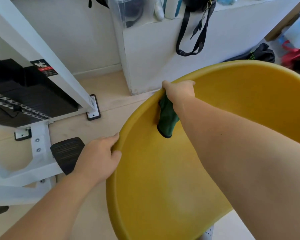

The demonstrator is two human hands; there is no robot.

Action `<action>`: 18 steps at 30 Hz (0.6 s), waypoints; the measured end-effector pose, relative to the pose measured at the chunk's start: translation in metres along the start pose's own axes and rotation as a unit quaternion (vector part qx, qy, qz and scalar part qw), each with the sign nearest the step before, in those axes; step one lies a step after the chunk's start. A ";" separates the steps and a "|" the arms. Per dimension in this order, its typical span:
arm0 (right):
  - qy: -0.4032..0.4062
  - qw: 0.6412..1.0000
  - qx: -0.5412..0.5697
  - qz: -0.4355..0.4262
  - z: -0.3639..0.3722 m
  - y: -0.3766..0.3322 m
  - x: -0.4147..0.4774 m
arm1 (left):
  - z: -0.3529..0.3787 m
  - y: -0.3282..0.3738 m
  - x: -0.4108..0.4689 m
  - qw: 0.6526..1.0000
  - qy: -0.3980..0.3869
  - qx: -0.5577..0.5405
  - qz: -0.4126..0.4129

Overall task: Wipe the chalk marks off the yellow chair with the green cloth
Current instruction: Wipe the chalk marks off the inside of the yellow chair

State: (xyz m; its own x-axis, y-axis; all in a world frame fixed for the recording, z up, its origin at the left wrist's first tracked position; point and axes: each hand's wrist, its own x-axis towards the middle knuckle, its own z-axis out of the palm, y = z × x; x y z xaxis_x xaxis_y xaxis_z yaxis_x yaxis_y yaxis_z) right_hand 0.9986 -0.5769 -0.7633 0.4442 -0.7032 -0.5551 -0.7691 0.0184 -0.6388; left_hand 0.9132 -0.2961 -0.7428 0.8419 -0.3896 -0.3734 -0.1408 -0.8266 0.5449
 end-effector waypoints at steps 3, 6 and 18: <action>0.023 1.000 0.018 0.008 -0.012 0.008 0.010 | 0.004 -0.007 -0.024 0.999 -0.019 -0.026 0.001; 0.020 1.000 0.023 0.002 -0.011 0.021 0.006 | 0.001 -0.021 -0.040 0.997 -0.066 -0.048 -0.007; 0.040 0.997 -0.044 -0.041 0.003 0.018 0.004 | 0.021 0.012 -0.006 0.999 -0.037 -0.016 0.016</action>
State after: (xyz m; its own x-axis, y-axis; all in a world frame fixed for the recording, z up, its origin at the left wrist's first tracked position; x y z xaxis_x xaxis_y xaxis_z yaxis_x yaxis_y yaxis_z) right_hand 0.9882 -0.5774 -0.7785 0.4720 -0.7546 -0.4559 -0.7702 -0.1014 -0.6296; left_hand 0.8954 -0.3121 -0.7505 0.7966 -0.4451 -0.4091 -0.1491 -0.8004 0.5806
